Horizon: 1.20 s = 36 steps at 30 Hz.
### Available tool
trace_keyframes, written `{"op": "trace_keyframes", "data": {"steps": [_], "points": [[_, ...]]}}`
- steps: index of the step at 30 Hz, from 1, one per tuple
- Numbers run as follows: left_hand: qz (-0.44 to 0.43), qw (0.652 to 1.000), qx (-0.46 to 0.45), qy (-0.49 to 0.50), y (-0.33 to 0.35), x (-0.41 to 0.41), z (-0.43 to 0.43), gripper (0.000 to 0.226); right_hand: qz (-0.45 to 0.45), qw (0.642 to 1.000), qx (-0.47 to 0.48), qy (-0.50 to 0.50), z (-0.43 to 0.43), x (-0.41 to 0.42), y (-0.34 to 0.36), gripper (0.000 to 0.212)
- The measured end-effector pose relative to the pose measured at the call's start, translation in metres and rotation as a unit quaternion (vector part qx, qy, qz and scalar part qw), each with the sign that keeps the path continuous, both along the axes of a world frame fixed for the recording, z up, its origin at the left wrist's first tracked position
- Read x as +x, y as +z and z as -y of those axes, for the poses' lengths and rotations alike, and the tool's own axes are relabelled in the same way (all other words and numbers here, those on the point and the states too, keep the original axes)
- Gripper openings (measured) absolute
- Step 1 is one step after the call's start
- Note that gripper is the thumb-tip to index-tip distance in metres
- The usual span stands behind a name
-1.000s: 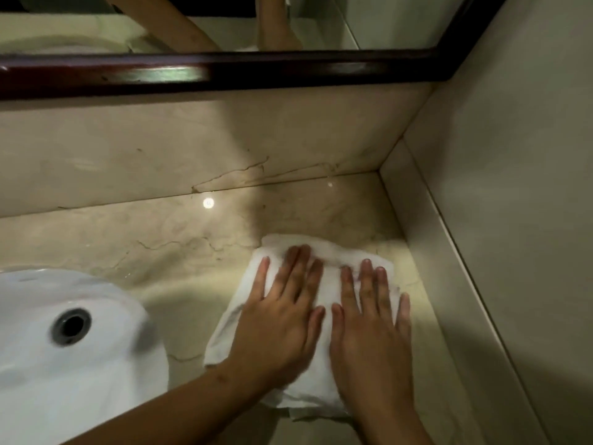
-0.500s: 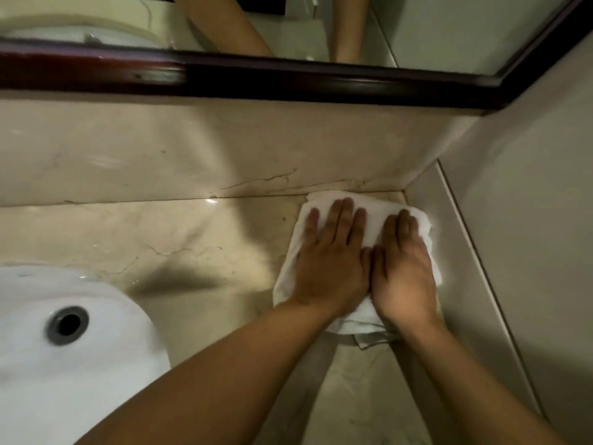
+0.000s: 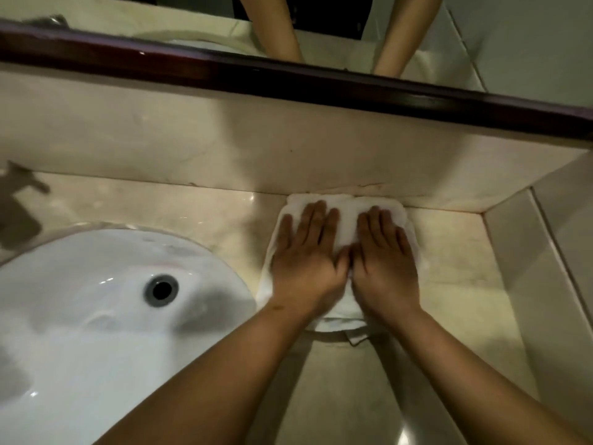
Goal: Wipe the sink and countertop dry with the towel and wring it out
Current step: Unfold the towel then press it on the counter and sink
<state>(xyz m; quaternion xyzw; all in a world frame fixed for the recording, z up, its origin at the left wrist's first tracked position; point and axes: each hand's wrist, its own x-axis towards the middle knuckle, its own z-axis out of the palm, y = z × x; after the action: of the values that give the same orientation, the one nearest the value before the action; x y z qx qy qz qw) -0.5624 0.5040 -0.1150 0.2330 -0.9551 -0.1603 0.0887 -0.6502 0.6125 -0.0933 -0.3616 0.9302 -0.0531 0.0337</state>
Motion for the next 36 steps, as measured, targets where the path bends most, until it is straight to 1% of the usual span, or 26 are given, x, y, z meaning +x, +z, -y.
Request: {"op": "trace_keyframes", "data": {"steps": [4,6,8,11,13,15,17,20,23,27,29,32,34,36], "points": [[0.009,1.000,0.000,0.030,0.002,0.051,0.058,0.067,0.021,0.999,-0.006,0.045,0.059,0.042,0.002,0.073],[0.031,0.999,-0.005,0.043,0.001,0.073,0.086,0.069,0.047,0.996,-0.001,0.075,0.081,0.056,0.004,0.071],[0.053,0.998,-0.009,0.042,0.000,0.091,0.111,0.072,0.067,0.991,0.010,0.115,0.092,0.060,0.008,0.076],[0.039,0.998,-0.032,0.038,0.000,0.109,0.139,0.069,0.046,0.987,-0.009,0.152,0.094,0.061,0.009,0.076],[0.018,0.998,-0.048,0.039,-0.002,0.116,0.145,0.064,0.048,0.988,-0.025,0.142,0.096,0.067,0.005,0.073],[0.015,0.997,-0.050,0.054,-0.004,0.129,0.156,0.063,0.062,0.986,-0.040,0.149,0.113,0.079,0.003,0.071],[0.038,0.995,-0.055,0.076,-0.006,0.150,0.178,0.065,0.066,0.982,-0.044,0.173,0.141,0.096,0.001,0.070],[0.074,0.989,-0.059,0.113,-0.001,0.187,0.221,0.067,0.046,0.975,-0.062,0.209,0.195,0.128,-0.004,0.070],[0.100,0.983,-0.032,0.147,0.007,0.215,0.253,0.067,0.027,0.974,-0.063,0.218,0.240,0.165,-0.009,0.067],[0.125,0.967,-0.049,0.219,0.006,0.233,0.274,0.061,0.002,0.968,-0.075,0.241,0.275,0.191,-0.012,0.062],[0.125,0.958,-0.032,0.255,0.006,0.238,0.281,0.059,0.006,0.962,-0.065,0.264,0.285,0.194,-0.012,0.060],[0.124,0.957,-0.021,0.263,0.003,0.239,0.285,0.061,0.025,0.957,-0.056,0.283,0.289,0.192,-0.016,0.060],[0.101,0.960,-0.004,0.261,0.004,0.237,0.283,0.068,0.018,0.959,-0.065,0.275,0.287,0.191,-0.018,0.061],[0.070,0.966,0.029,0.249,0.004,0.232,0.277,0.071,0.026,0.963,-0.060,0.263,0.284,0.188,-0.020,0.062]]}}
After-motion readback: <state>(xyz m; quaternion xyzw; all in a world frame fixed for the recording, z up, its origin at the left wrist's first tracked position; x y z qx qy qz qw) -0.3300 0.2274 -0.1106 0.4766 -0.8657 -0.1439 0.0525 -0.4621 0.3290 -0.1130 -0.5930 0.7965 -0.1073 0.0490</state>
